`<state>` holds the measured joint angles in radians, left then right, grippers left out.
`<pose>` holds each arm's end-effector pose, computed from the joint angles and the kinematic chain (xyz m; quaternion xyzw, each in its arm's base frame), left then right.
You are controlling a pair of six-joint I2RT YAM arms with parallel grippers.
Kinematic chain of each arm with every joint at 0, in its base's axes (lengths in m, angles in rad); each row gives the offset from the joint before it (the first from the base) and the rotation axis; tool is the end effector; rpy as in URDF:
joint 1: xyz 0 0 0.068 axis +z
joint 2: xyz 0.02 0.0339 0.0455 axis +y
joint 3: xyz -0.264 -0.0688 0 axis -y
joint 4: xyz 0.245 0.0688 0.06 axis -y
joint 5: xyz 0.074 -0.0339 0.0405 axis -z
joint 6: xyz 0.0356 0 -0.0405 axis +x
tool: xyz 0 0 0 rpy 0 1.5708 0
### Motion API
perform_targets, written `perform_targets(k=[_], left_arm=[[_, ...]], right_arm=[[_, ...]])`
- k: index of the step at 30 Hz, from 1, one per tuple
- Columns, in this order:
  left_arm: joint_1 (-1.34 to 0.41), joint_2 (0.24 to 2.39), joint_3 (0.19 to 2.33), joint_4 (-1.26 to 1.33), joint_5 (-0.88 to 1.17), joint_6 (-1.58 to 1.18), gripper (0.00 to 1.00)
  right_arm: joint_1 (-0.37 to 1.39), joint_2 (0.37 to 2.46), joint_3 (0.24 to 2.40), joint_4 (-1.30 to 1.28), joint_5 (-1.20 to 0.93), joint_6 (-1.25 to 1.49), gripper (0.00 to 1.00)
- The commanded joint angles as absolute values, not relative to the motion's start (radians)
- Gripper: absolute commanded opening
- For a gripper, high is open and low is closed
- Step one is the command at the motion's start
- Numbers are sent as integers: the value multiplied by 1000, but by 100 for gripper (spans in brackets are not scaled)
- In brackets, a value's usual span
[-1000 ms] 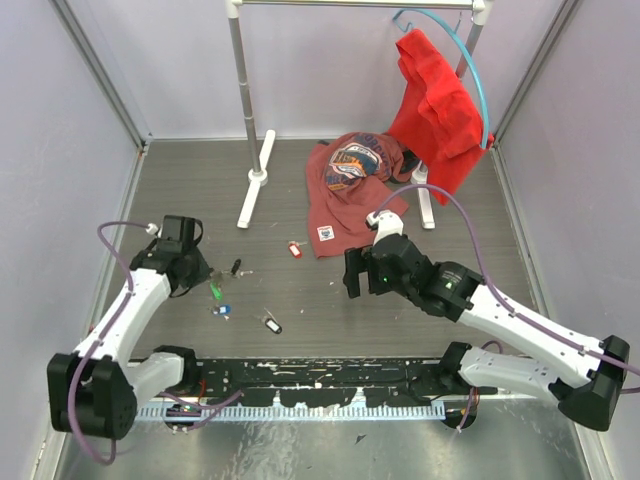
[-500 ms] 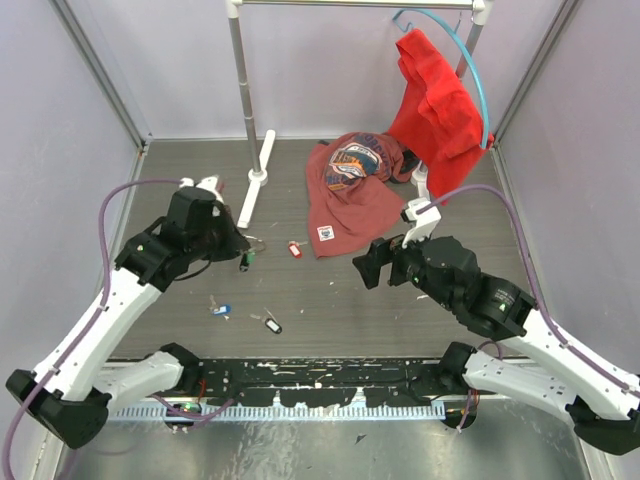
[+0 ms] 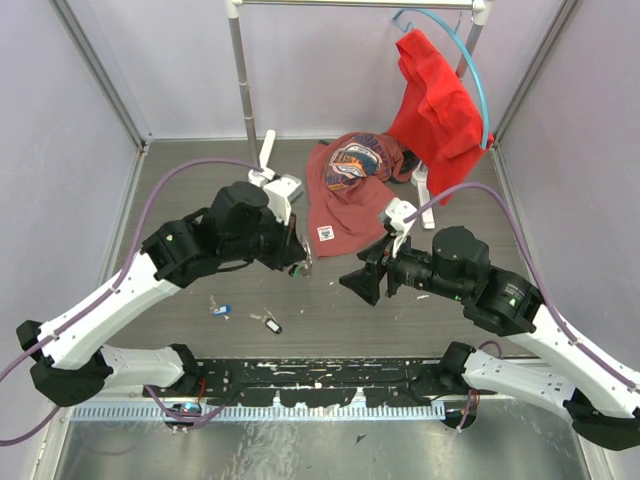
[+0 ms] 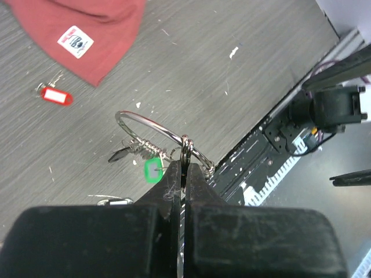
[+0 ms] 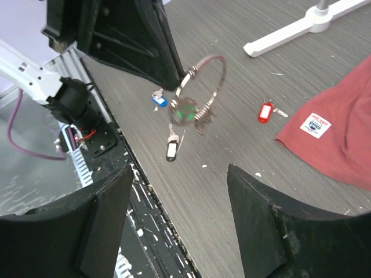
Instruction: Put the keys on the keyring
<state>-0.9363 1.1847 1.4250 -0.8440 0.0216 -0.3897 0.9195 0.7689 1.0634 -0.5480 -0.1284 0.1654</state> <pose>0.1384 -0.1893 0.4124 0.2438 0.8511 -0.2937 0.3605 0.0892 0.1245 0.3982 -0.3271 0.7193 0.3588 0.4969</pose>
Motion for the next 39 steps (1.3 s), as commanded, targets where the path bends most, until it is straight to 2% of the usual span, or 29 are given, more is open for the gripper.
perform_targets(k=[1, 3, 7, 8, 11, 20, 28, 39], left_arm=[[-1015, 1211, 1494, -829, 45, -276, 0], [-1041, 1216, 1508, -829, 43, -256, 0], [-1098, 1203, 1506, -789, 29, -196, 0], [-1110, 1197, 1504, -781, 25, -181, 0], [-1140, 1182, 1507, -775, 21, -123, 0], [-1183, 1198, 1556, -805, 17, -5, 0], [-1202, 1216, 1584, -798, -5, 13, 0], [-1221, 1239, 1601, -799, -13, 36, 0]], right_arm=[[919, 789, 1129, -517, -188, 162, 71], [919, 794, 1135, -510, -135, 214, 69], [919, 793, 1132, -492, -43, 359, 53], [919, 787, 1125, -484, -35, 391, 52], [919, 753, 1094, -469, 30, 520, 59], [919, 709, 1067, -423, 14, 833, 66], [919, 751, 1046, -405, -45, 927, 64], [919, 776, 1039, -344, -96, 944, 54]])
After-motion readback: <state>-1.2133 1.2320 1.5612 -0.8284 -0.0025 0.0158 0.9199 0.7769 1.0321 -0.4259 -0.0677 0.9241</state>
